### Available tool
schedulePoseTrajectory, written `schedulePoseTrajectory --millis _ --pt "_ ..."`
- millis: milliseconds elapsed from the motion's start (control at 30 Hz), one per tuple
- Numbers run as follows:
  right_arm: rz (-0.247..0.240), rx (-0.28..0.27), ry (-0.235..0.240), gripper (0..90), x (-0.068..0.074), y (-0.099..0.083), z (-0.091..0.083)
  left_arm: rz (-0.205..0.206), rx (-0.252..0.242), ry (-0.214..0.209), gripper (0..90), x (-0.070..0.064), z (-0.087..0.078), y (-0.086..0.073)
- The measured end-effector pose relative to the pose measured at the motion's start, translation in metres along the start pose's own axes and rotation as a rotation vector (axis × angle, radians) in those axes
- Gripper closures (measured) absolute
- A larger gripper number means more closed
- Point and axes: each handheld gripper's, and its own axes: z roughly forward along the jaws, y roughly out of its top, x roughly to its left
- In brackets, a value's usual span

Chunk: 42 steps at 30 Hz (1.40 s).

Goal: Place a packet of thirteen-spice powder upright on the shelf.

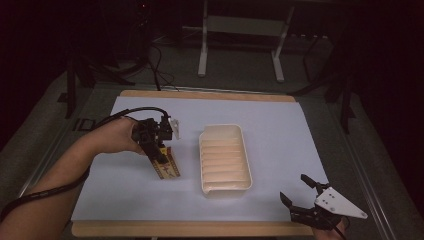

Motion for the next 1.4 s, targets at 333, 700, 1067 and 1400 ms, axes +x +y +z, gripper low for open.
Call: schedulePoseTrajectory --millis 333,700,1067,1400 --pt "0.002 0.003 0.003 14.8 0.000 0.000 0.000 -0.050 -0.005 -0.026 67.8 -0.007 -0.011 0.017" --pt "-0.007 0.008 0.008 14.8 0.001 0.000 0.001 -0.057 -0.014 -0.011 67.8 -0.016 -0.016 0.037" --pt "-0.011 0.010 0.010 14.8 0.001 0.000 0.000 -0.015 -0.086 0.005 67.8 -0.022 -0.023 0.056" --pt "-0.010 0.011 0.016 15.0 0.001 0.000 0.001 0.013 -0.148 0.014 67.9 -0.025 -0.019 0.071"
